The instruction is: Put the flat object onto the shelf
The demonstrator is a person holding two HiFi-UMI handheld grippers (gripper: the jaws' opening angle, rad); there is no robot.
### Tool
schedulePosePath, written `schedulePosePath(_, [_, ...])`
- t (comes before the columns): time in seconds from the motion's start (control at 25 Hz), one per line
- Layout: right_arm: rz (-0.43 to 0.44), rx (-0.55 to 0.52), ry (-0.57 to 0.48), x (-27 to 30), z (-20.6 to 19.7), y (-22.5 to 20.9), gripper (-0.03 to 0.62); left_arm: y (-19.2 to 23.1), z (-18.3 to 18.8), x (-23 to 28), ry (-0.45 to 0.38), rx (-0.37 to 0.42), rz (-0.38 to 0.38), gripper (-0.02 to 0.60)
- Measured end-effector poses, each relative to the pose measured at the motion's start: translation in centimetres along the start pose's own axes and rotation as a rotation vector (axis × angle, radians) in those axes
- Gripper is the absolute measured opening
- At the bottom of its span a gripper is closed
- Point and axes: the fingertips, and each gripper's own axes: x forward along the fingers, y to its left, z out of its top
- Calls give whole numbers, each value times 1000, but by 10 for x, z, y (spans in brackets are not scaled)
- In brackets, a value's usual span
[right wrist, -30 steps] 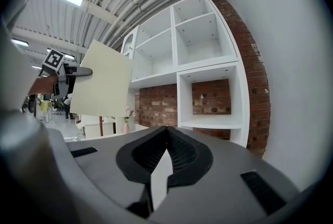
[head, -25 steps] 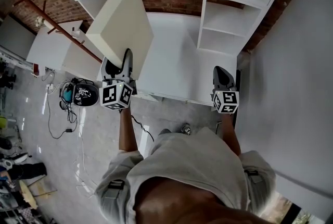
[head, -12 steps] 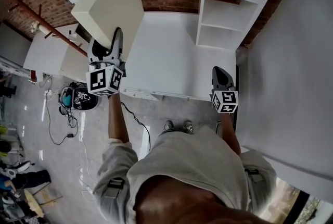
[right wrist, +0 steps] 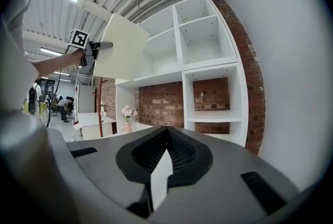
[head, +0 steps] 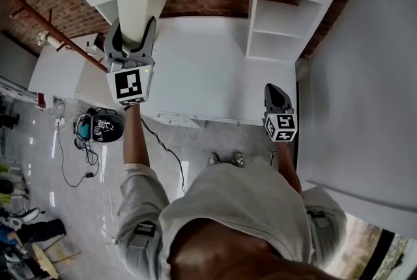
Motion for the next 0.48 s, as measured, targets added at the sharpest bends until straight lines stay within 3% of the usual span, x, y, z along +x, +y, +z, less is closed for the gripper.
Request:
schedulePosePath(0.28, [-27, 2, 4, -4, -2, 1, 28, -24, 6, 30, 17, 337, -54, 275])
schedulePosePath(0.48, [-55, 7, 3, -8, -4, -3, 28, -47, 0, 49, 36, 650, -72, 275])
